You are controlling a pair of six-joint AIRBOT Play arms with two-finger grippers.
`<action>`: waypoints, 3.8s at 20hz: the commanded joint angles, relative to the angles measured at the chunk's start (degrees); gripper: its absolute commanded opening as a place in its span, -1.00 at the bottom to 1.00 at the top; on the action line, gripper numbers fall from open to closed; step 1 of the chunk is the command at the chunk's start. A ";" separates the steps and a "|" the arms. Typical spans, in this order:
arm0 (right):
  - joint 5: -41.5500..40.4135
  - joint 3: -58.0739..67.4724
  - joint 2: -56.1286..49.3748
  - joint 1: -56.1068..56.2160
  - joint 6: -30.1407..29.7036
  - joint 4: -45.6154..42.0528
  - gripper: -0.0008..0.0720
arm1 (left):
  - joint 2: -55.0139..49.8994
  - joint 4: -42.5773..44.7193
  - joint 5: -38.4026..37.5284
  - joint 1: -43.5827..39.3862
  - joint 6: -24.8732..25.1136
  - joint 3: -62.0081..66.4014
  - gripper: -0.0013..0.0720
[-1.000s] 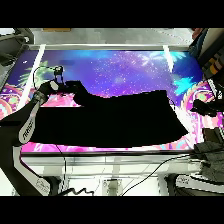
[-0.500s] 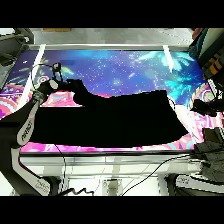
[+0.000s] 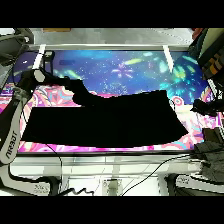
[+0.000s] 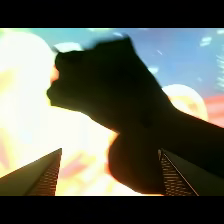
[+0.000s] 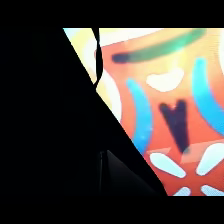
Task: Fold the clothes and pants, and hang the long-sleeved shirts on hangers.
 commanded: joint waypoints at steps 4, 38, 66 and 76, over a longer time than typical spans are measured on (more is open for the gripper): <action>-0.42 -0.02 -0.02 0.00 0.00 -0.11 -0.94 | -10.56 -8.90 -0.63 -3.50 -1.03 -0.02 0.95; -1.64 -0.02 0.00 0.00 0.04 -0.04 -0.93 | -14.60 0.98 11.47 -6.91 -3.19 0.09 -0.94; -0.72 -0.02 0.00 0.00 -1.49 -2.99 -0.93 | 5.66 -23.06 7.74 -9.33 16.13 0.07 -0.90; -1.86 -0.02 0.00 0.00 -1.46 -2.71 -0.93 | 0.94 -9.40 -7.34 -1.95 5.46 -0.22 0.14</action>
